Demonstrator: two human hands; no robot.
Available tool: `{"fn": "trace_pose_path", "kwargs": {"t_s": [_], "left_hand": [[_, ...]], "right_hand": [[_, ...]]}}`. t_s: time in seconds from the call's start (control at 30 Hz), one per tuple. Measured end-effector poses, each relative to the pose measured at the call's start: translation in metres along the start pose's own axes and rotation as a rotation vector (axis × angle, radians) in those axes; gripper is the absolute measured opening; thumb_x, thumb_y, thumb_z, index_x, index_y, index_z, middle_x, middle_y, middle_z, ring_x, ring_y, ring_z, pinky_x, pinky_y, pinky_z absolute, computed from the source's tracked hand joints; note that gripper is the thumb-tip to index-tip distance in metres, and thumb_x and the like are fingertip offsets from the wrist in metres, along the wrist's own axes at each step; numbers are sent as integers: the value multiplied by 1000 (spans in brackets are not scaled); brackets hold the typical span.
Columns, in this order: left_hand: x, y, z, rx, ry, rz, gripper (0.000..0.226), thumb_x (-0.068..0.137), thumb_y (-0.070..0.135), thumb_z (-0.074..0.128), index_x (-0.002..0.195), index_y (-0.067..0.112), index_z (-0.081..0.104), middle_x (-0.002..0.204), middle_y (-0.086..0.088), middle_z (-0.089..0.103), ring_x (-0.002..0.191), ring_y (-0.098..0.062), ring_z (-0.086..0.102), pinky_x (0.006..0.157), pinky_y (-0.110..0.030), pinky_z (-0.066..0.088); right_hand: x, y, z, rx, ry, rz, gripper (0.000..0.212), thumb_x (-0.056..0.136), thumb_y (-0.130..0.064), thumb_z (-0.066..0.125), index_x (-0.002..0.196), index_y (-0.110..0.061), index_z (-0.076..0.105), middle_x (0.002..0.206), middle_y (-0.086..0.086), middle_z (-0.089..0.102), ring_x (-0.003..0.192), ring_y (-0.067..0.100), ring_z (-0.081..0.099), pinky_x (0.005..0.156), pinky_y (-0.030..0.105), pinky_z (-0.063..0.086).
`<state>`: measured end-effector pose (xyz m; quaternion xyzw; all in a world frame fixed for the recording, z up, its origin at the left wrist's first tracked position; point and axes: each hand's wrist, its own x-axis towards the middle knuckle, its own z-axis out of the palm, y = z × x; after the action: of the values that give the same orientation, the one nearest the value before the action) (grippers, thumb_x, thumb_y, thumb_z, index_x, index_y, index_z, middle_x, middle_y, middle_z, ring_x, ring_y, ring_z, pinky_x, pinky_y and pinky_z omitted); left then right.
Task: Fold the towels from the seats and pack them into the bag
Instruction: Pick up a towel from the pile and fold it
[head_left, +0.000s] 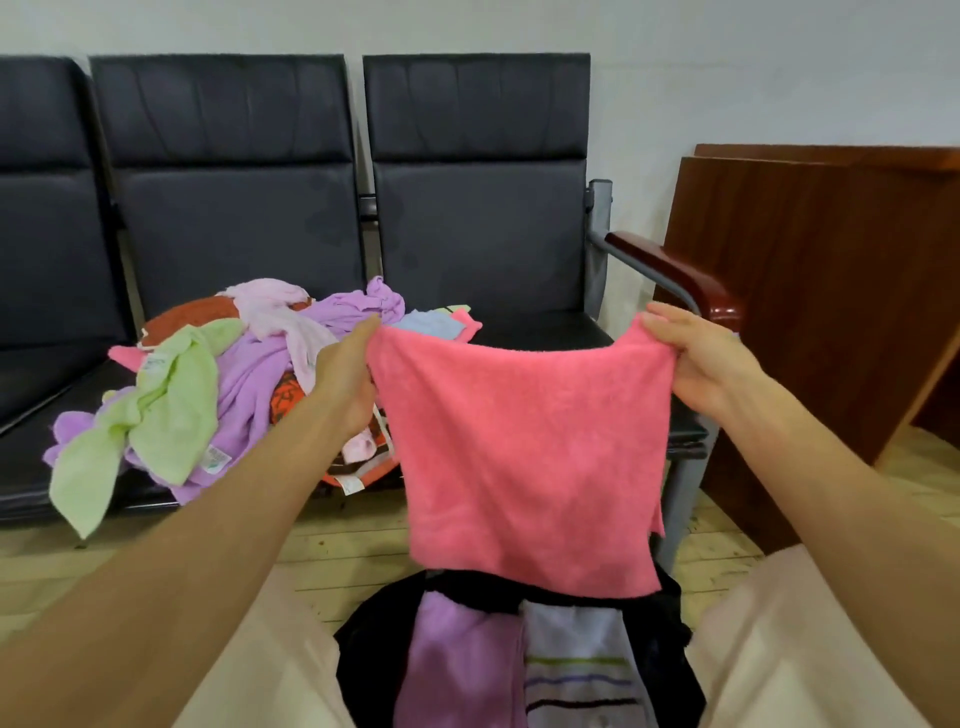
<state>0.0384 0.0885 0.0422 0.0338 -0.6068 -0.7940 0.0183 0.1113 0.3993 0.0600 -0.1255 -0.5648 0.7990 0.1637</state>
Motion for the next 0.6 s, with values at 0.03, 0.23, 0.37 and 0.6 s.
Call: {"fn": "trace_pose_path", "kwargs": {"t_s": [0.03, 0.23, 0.37, 0.6], "left_hand": [[-2, 9, 3, 18, -3, 14, 16, 98, 24, 49, 87, 17, 58, 88, -2, 58, 81, -15, 54, 69, -24, 44], [-2, 44, 3, 214, 74, 208, 14, 87, 14, 65, 73, 14, 64, 66, 5, 59, 71, -16, 51, 69, -27, 44], [-3, 61, 4, 299, 107, 292, 29, 90, 6, 59, 67, 20, 50, 68, -5, 41, 58, -17, 36, 48, -20, 35], [-5, 75, 12, 340, 79, 299, 17, 91, 4, 58, 103, 4, 70, 98, -7, 63, 87, -18, 56, 74, -30, 49]], "right_hand": [[1, -7, 2, -36, 27, -58, 24, 87, -1, 64, 111, -7, 66, 102, 4, 66, 91, 12, 64, 69, 22, 53], [13, -39, 2, -371, 287, -264, 14, 83, -10, 73, 80, -24, 76, 101, 0, 71, 103, 18, 62, 93, 34, 52], [22, -53, 1, -334, 341, -190, 17, 88, -11, 67, 81, -23, 74, 113, 5, 68, 106, 20, 60, 96, 38, 51], [0, -58, 5, -641, 414, -285, 26, 99, -7, 48, 110, -10, 71, 131, 12, 58, 119, 28, 53, 93, 35, 46]]}}
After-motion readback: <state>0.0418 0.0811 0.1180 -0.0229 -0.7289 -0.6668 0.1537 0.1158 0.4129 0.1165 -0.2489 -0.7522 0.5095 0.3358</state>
